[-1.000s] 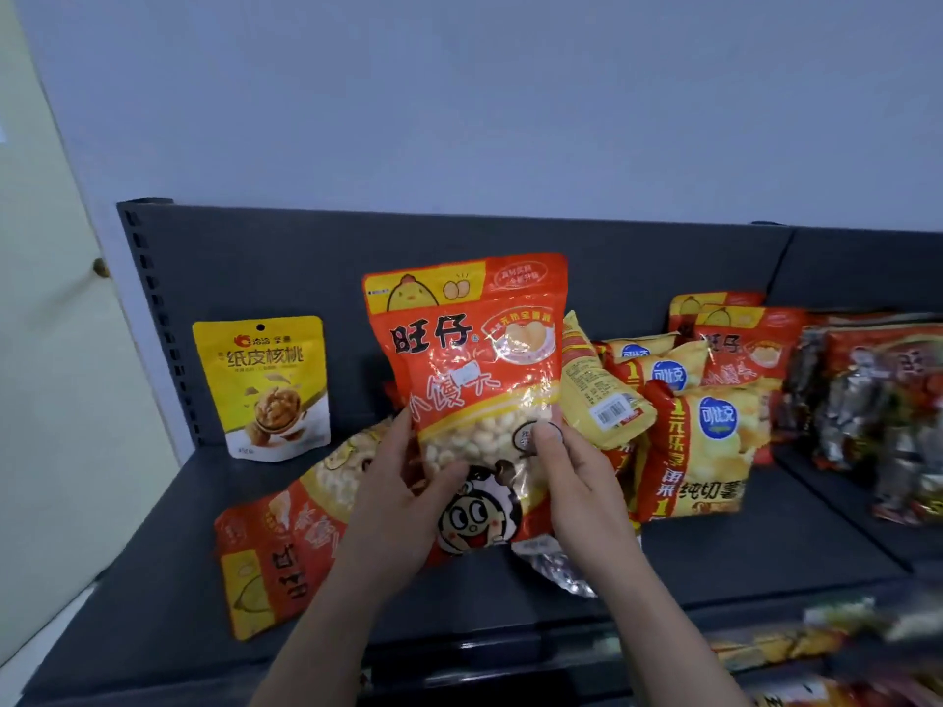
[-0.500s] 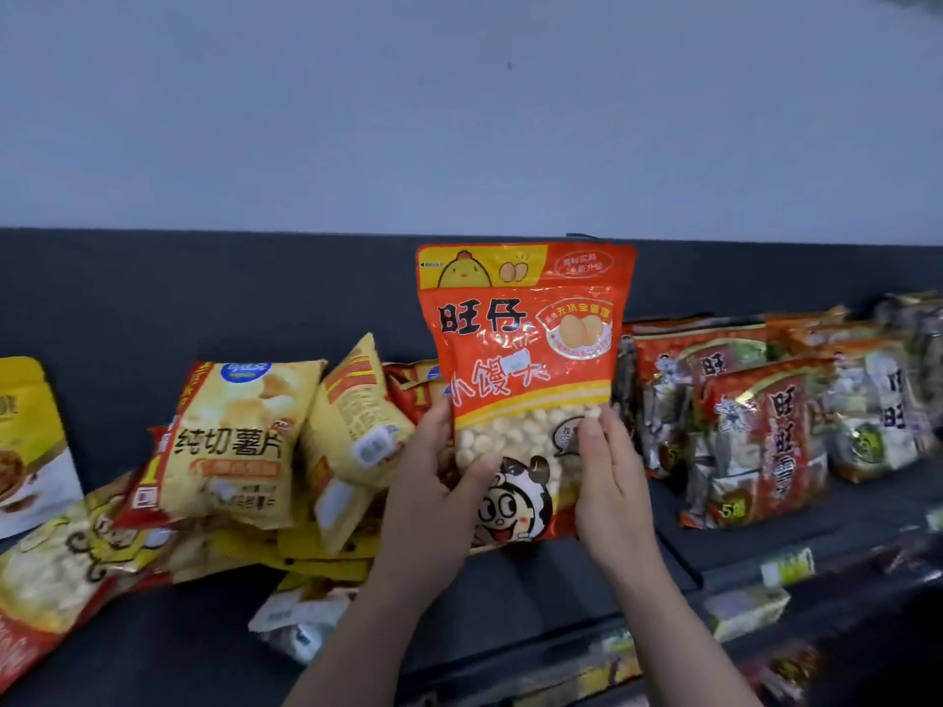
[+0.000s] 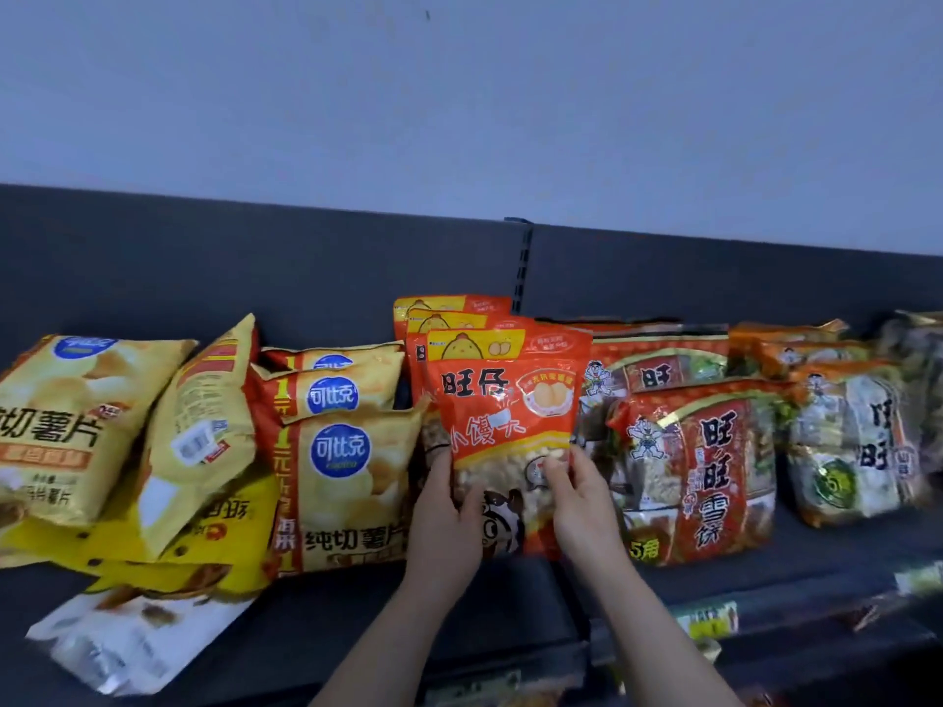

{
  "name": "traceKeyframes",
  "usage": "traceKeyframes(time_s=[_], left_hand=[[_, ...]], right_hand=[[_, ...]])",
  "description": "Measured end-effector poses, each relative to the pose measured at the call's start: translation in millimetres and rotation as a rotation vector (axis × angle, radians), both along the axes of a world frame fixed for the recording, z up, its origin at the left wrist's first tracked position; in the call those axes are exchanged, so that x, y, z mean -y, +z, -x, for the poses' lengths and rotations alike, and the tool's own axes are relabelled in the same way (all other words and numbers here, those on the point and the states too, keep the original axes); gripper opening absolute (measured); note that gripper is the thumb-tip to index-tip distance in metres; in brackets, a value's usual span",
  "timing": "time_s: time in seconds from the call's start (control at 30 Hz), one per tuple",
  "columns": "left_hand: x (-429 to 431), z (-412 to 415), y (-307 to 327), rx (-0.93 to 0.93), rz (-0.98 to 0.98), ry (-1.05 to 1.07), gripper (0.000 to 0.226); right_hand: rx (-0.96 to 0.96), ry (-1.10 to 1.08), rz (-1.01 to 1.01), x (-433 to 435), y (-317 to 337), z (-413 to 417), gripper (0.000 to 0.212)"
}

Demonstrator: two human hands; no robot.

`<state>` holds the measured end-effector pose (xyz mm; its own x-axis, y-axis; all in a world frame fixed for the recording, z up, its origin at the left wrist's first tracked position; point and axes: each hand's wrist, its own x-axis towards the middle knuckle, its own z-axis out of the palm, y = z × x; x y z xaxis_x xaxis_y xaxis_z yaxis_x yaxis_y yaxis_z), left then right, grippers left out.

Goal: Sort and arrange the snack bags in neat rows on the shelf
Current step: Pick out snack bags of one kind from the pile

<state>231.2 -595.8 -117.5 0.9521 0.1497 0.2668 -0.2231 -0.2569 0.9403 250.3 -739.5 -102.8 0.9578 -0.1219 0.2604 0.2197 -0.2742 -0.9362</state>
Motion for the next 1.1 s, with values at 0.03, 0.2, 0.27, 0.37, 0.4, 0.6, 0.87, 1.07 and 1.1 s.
traceKeyframes(time_s=[0.03, 0.2, 0.27, 0.37, 0.4, 0.6, 0.87, 1.07, 1.1], left_hand=[[2, -6, -2, -0.001, -0.017, 0.034, 0.045], [9, -20, -23, -0.062, -0.134, 0.139, 0.06], [12, -15, -34, -0.112, -0.17, 0.147, 0.066], [17, -13, -45, -0.119, -0.165, 0.181, 0.067], [18, -14, -46, -0.119, -0.16, 0.197, 0.069], [21, -18, -47, -0.08, -0.186, 0.238, 0.074], [26, -7, -52, -0.065, -0.211, 0.306, 0.075], [21, -10, -48, -0.129, -0.263, 0.285, 0.077], [20, -8, -47, -0.134, -0.273, 0.279, 0.076]], right_hand=[[-0.012, 0.013, 0.014, 0, -2, -8, 0.016], [-0.13, 0.124, 0.05, 1, -44, -34, 0.032], [-0.141, 0.166, 0.056, 3, -57, -28, 0.05], [-0.139, 0.179, 0.058, 5, -65, -30, 0.057], [-0.129, 0.179, 0.057, 5, -66, -33, 0.057], [-0.081, 0.195, 0.101, 2, -66, -40, 0.061], [-0.051, 0.172, 0.115, -6, -72, -29, 0.063], [-0.073, 0.11, 0.171, -7, -68, -29, 0.062], [-0.064, 0.085, 0.188, -6, -67, -27, 0.062]])
